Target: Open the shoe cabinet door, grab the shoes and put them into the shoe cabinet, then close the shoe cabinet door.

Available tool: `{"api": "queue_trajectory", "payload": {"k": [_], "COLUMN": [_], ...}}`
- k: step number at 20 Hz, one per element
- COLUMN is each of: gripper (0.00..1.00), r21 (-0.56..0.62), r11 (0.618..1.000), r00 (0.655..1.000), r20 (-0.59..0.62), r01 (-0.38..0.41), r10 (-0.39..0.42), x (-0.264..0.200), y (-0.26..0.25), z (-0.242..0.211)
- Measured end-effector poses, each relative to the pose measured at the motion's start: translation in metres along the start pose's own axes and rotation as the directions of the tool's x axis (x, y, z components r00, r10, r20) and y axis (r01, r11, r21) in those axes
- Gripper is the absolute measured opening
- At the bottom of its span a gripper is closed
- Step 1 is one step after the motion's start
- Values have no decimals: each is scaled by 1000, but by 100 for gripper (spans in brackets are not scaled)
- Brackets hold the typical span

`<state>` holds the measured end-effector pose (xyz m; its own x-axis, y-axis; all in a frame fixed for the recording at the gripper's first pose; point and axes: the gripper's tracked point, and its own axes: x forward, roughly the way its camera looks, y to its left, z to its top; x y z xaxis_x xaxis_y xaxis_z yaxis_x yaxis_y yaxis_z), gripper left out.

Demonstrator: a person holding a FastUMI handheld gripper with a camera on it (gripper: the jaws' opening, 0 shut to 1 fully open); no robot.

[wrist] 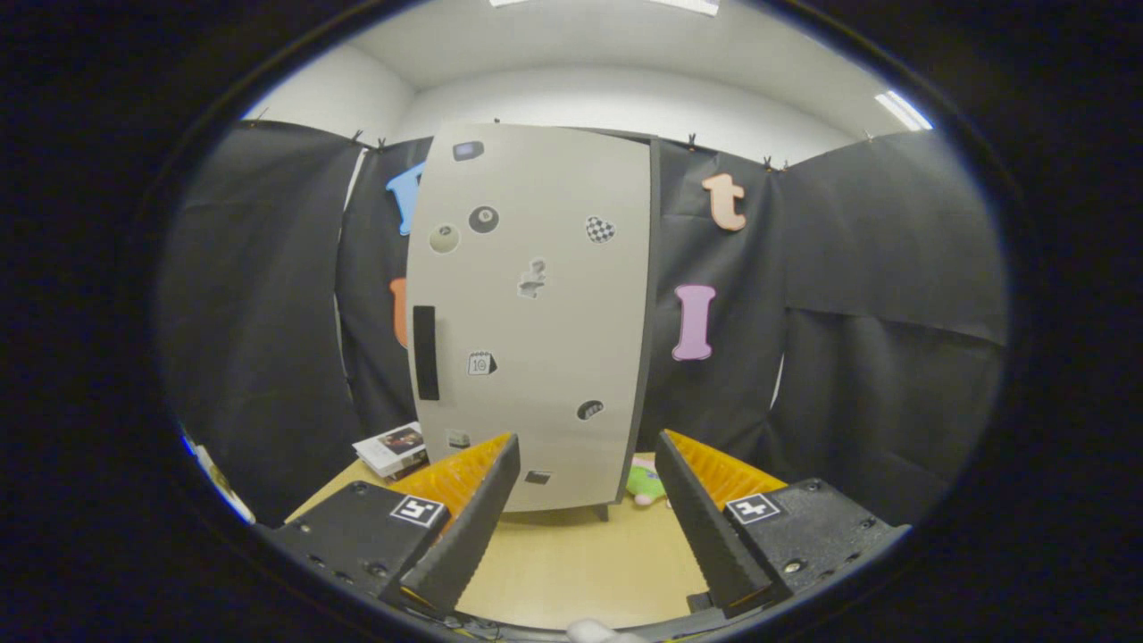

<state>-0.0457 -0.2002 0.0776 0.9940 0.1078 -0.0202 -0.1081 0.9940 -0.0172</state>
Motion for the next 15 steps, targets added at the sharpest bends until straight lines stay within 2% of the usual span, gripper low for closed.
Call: {"api": "queue_trajectory", "payload": {"k": [3, 4, 7, 15], "gripper": [100, 100, 99, 99], "r21": [11, 9, 31, -15], "r11": [1000, 999, 998, 1000], "r00": [1000, 999, 999, 999], "r20": [14, 15, 7, 48], "r01": [2, 31, 49, 20], "r10": [-2, -31, -49, -19], "x": [-1, 0, -6, -28], "y": [-5, -12, -20, -16], "z": [1, 3, 1, 12]}}
